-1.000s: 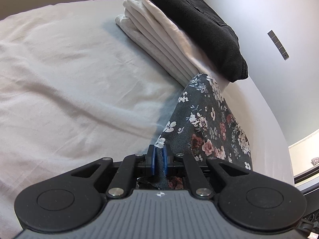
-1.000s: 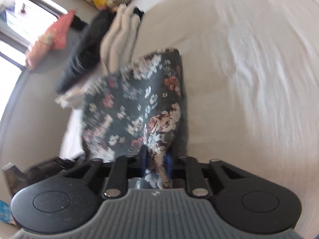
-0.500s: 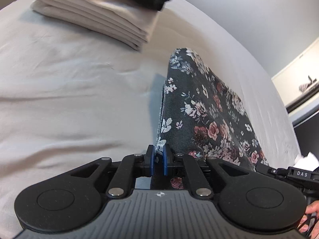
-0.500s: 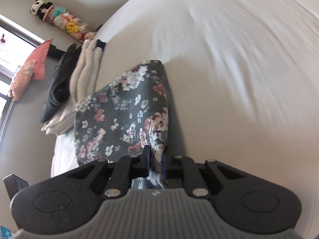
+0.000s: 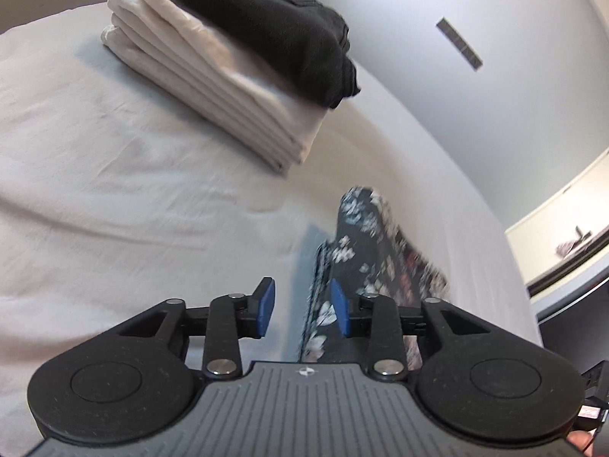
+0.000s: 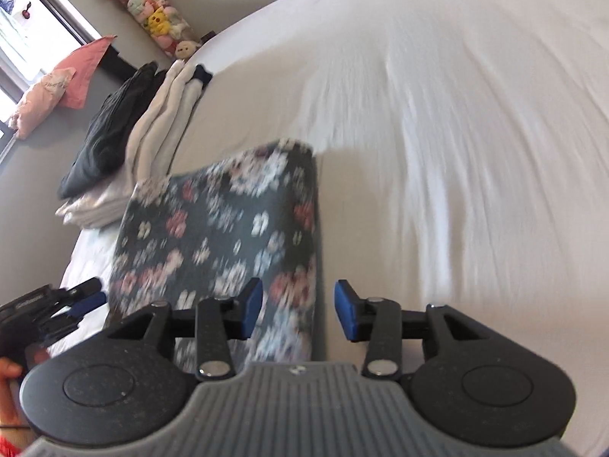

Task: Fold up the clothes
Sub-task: 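Grasp the folded floral jeans edge with the right tool beside the left tool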

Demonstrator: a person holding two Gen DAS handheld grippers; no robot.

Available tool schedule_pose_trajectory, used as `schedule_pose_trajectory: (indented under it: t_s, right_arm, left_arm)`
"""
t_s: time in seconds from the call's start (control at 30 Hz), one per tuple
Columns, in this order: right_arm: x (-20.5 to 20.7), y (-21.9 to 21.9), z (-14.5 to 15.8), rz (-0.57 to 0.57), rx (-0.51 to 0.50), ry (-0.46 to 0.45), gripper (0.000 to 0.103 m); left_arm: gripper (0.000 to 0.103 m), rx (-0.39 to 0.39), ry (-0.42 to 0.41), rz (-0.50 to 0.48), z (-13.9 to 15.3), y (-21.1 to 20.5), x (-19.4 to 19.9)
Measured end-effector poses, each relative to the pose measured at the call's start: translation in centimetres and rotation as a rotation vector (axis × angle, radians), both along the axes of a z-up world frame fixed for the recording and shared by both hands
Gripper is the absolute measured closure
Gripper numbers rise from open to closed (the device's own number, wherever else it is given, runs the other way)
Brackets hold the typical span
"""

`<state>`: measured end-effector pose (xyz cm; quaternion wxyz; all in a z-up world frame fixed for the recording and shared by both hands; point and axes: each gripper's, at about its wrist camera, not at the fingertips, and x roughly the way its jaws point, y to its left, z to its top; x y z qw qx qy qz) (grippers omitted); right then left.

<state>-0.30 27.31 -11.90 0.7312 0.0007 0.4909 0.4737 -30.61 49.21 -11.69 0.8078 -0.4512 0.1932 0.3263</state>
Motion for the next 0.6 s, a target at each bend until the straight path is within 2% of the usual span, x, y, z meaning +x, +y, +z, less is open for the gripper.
schedule_pose_trajectory:
  t_s: [0.07,0.2,0.27,0.3,0.4,0.47,0.53,0.6]
  right_arm:
    - [0.9,1.2,0.1,-0.016,0.016,-0.003,0.045]
    - [2.4,4.1,-0.4,-0.025,0.025,0.010,0.043]
    - [3.1,5.5,-1.0,-0.028,0.023,0.027,0.042]
    - [3.4,6.1,-1.3,-0.034,0.022,0.041,0.043]
    - [4.1,7.2,-2.2,-0.045,0.033,0.095,0.044]
    - [4.0,7.3,-2.4,-0.060,0.036,0.108,0.071]
    - [4.1,6.8,-2.4,-0.078,0.067,0.122,0.085]
    - [4.4,5.7,-2.5,-0.101,0.123,0.155,0.090]
  left_arm:
    - [0.059,0.016,-0.037,0.011,0.0,-0.1,0.8]
    - [0.056,0.053,-0.056,0.015,-0.3,-0.2,2.6]
    - [0.057,0.037,-0.046,-0.001,-0.8,0.0,3.3]
    - [0.065,0.035,-0.042,-0.006,-1.1,0.0,3.5]
    - [0.077,0.025,-0.038,-0.017,-1.7,0.2,3.9]
    - [0.084,0.012,-0.046,-0.018,-2.0,0.4,4.0]
    - [0.089,0.021,-0.046,-0.029,-2.0,0.5,4.1]
    - [0.091,0.028,-0.050,-0.044,-2.0,0.4,4.2]
